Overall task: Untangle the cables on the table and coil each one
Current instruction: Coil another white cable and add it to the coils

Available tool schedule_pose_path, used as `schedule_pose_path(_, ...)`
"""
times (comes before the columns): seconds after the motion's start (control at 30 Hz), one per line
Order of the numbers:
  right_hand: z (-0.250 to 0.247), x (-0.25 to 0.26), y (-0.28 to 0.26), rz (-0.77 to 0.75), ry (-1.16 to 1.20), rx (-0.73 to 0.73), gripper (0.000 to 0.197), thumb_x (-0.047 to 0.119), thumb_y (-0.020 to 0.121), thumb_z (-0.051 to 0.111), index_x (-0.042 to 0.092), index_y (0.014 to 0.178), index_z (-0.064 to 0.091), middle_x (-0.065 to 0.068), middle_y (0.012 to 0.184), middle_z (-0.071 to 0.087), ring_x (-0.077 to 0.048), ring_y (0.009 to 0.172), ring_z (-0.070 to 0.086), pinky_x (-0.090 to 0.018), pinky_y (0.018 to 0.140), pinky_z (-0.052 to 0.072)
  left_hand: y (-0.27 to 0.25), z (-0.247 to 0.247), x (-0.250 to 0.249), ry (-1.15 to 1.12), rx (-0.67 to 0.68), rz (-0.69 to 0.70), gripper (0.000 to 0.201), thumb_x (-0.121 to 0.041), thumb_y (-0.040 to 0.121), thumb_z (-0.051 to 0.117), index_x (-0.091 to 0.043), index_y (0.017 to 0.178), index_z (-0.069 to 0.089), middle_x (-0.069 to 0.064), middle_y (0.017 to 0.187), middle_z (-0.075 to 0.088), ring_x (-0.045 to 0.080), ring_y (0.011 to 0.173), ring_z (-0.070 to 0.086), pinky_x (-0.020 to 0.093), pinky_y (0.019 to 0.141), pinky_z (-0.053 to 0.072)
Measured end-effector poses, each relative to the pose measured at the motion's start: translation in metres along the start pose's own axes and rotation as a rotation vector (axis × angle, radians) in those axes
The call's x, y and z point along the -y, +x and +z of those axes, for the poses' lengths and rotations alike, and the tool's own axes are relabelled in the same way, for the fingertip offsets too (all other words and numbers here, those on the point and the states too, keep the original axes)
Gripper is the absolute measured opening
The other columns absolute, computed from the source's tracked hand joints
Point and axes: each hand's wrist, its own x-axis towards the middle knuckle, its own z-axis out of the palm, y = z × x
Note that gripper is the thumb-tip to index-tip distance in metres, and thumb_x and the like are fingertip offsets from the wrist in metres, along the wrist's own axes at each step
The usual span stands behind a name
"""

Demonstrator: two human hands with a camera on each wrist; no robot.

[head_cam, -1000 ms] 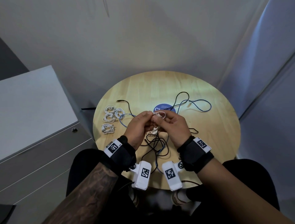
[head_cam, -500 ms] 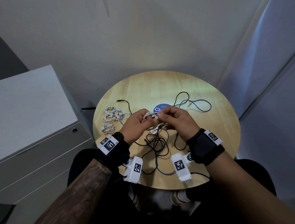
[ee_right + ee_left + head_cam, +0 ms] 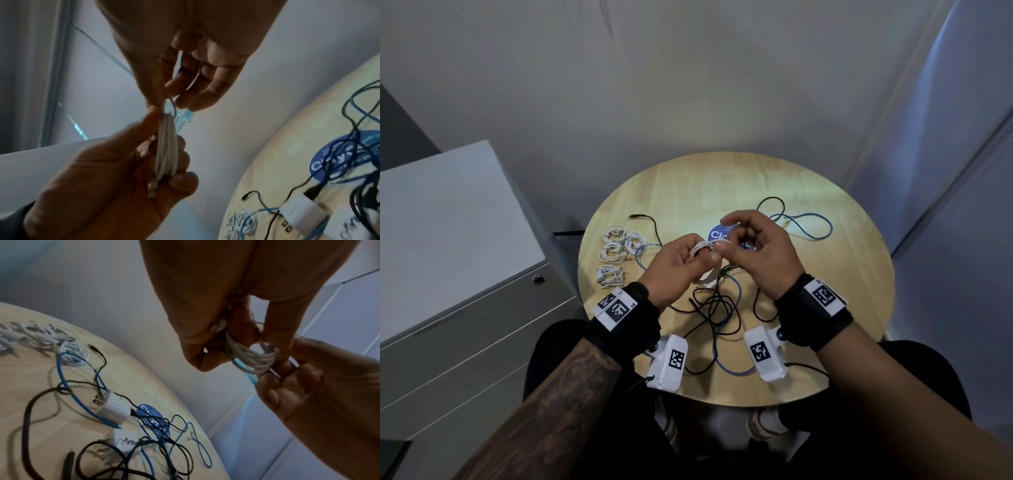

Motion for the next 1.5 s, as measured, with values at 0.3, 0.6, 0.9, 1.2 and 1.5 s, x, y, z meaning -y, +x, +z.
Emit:
schedule_pose_path(0.3,-0.003,-0.001,0.001,0.364,0.173,0.184,0.018,0.018,0.098,0.056,0.011,0.097,0.073,-0.004,0.088,0.07,-0.01,0.075,0.063,-0.023,0.064,0.05,-0.001,0.008,0.011,-0.109,-0.032,-0.028,0.022,-0.026,0.085,0.061,-0.017,0.067,0.052,-0.008,0.053,0.041,0.009,0.048,0.033,0.02,0.049,0.029)
schedule_pose_path(0.6,-0.014,0.01,0.03,0.048,-0.076,-0.255,0.029,0.027,0.096,0.06,0.023,0.067,0.061,-0.001,0.067,0.055,-0.007,0.057,0.045,-0.029,0.065,0.04,0.007,0.006,0.009,-0.214,0.011,-0.146,0.024,-0.007,0.099,0.049,-0.012,0.076,0.052,-0.006,0.056,0.031,0.008,0.048,0.026,0.017,0.046,0.024)
schedule_pose_path(0.9,-0.015,-0.001,0.022,0.07,-0.128,-0.066,0.018,0.007,0.096,0.058,0.023,0.092,0.066,0.001,0.08,0.069,-0.007,0.072,0.064,-0.017,0.062,0.048,0.017,-0.001,0.006,-0.212,-0.147,-0.054,0.018,-0.01,0.102,0.045,-0.011,0.084,0.048,-0.008,0.054,0.039,0.011,0.052,0.03,0.024,0.053,0.025)
schedule_pose_path(1.2,0.009,-0.015,0.006,0.362,0.1,0.019,0.013,0.007,0.09,0.056,0.009,0.092,0.069,-0.01,0.083,0.064,-0.015,0.072,0.061,-0.029,0.067,0.049,0.015,0.011,0.014,-0.152,-0.208,-0.044,0.019,-0.011,0.102,0.046,-0.013,0.084,0.047,-0.007,0.062,0.054,0.002,0.051,0.046,0.017,0.055,0.038)
schedule_pose_path(1.5,0.013,-0.017,0.0,0.342,0.03,0.182,0.024,0.021,0.091,0.068,0.004,0.108,0.069,-0.006,0.094,0.072,-0.008,0.082,0.066,-0.025,0.077,0.053,0.012,0.017,0.021,-0.2,-0.154,-0.039,0.016,-0.007,0.101,0.047,-0.012,0.086,0.051,-0.006,0.07,0.065,0.007,0.063,0.056,0.021,0.062,0.045)
